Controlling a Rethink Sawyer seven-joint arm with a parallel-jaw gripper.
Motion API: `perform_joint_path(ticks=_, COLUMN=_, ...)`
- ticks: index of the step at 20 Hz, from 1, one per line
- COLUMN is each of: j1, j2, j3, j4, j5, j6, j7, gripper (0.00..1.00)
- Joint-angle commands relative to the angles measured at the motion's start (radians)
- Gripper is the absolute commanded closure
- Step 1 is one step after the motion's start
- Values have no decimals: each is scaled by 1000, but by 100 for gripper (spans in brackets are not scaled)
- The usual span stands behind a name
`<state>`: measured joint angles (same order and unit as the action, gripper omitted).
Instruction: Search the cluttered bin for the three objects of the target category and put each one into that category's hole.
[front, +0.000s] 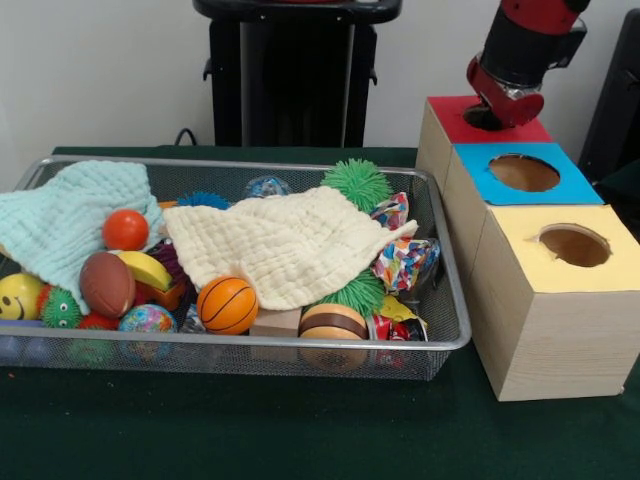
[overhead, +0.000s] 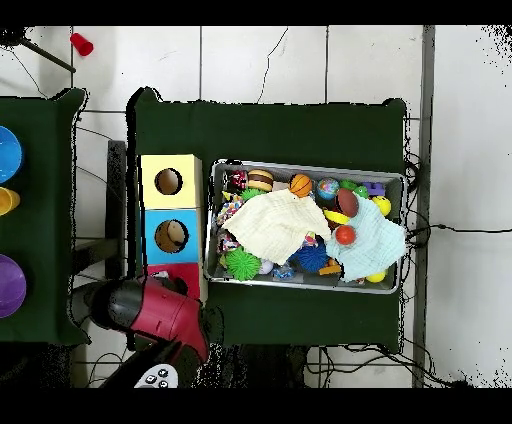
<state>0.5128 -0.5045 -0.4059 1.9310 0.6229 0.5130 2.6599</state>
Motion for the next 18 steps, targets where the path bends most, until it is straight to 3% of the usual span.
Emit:
perform_joint_path(ticks=1, j1=-9, j2=-122, j3=-65, j4=1, j5=-119, j6=311, j7=158, gripper=100)
perform_joint_path(ticks=5, j1=-37, j2=-207, j3=-97, j4=-30, j5=-158, j6=399, j7=129, gripper=100)
perform_joint_path(ticks=9, j1=-81, j2=-239, j3=-82, j4=-31, j5=-139, j6=350, j7=94, gripper=100)
perform_joint_path(ticks=13, j1=-129, j2=-221, j3=-106, j4=-91, j5=-203, j6=324, j7=36, gripper=100)
perform_joint_path(ticks=18, j1=-181, j2=-162, j3=-163, j4=-214, j5=-348, j6=320, j7=-35, gripper=100)
